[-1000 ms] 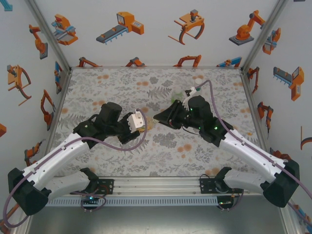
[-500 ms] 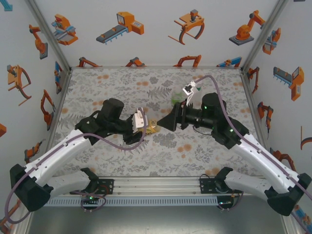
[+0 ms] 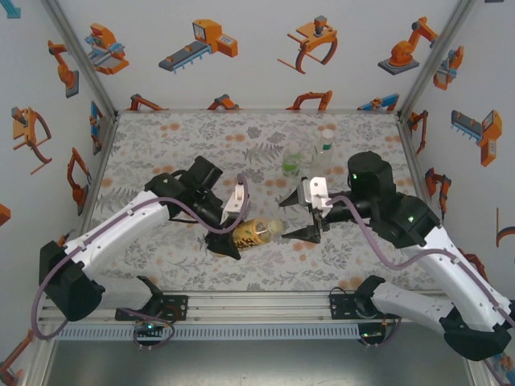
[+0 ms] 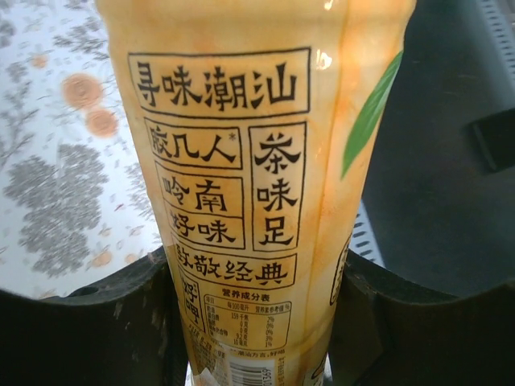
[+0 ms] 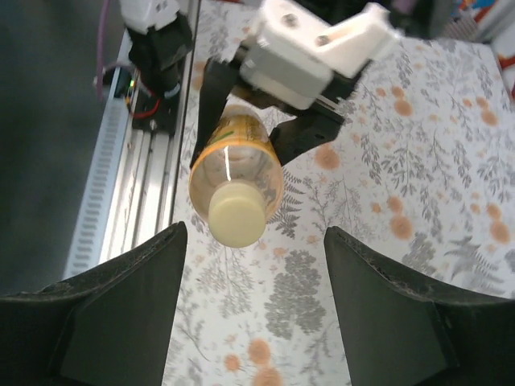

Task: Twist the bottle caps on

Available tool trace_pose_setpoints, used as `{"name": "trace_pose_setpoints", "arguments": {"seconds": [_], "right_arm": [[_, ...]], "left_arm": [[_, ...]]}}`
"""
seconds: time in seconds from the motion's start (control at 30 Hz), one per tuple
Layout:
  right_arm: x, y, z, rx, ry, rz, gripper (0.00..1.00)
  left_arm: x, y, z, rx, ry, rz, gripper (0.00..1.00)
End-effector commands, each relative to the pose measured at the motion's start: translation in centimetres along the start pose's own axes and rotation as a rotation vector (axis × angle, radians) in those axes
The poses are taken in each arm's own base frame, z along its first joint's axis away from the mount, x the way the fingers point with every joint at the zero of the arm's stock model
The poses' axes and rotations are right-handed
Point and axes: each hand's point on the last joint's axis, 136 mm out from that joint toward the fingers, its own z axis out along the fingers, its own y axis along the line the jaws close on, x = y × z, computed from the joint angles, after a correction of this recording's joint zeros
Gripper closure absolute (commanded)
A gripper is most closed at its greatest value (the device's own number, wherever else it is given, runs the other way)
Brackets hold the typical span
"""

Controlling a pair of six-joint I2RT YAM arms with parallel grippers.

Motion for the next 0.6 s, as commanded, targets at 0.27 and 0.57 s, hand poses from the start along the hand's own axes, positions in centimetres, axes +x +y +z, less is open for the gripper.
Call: {"name": "trace_pose_setpoints", "arguments": {"seconds": [0.27,0.57], "right_arm": [[-1.5,1.9,0.3,-0.133,-0.082,-0.165,0.51],[-1.6,2.6,0.8,-0.172,-0.091,-0.163,0.55]], "left_arm": [[-1.1,-2.4,0.3,0.15,-0.042,-0.042,1.0],[-1.1,-2.3,0.4,0.155,-0.04,-0.054,1.0]]}}
